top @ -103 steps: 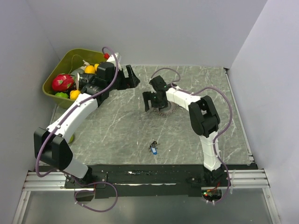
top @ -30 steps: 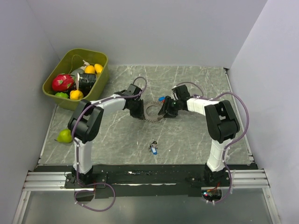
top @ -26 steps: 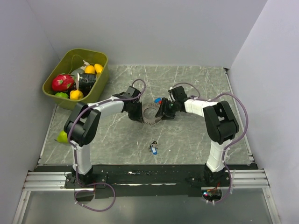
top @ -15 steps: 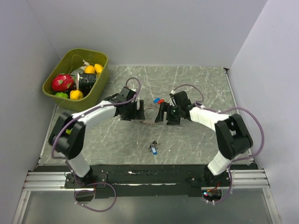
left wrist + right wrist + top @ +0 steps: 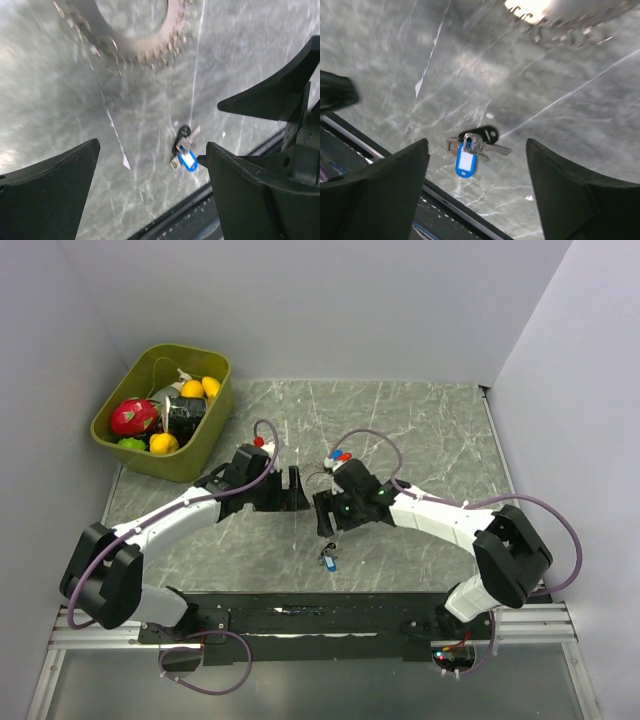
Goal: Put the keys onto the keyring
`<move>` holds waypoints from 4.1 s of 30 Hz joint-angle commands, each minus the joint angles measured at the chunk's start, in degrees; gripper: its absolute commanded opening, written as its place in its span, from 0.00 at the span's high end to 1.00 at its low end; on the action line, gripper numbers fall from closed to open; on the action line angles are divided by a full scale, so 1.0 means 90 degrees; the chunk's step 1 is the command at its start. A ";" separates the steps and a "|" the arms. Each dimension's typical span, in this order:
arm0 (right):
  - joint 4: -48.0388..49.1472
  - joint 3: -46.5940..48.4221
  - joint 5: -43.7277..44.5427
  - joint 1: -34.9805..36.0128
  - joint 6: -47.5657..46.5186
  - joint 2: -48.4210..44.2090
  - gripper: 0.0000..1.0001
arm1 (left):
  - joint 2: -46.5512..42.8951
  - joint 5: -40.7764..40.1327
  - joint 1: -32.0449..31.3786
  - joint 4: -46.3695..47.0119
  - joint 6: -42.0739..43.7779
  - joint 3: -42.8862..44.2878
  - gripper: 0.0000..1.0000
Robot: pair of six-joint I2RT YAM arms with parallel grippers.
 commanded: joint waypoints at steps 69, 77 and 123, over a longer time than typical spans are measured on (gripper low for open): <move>0.0700 -0.0399 -0.0700 0.0639 -0.0696 0.0152 0.46 | -0.0538 0.0776 -0.0030 0.0741 -0.0201 -0.0347 0.14; 0.1023 -0.0624 -0.0749 0.0659 -0.1068 0.0318 0.47 | -0.0421 0.0883 -0.0030 0.0781 -0.0192 -0.0347 0.15; 0.1648 -0.1043 -0.0572 0.0552 -0.0375 0.0367 1.00 | -0.0245 0.0756 -0.0030 0.0761 -0.0172 -0.0250 0.15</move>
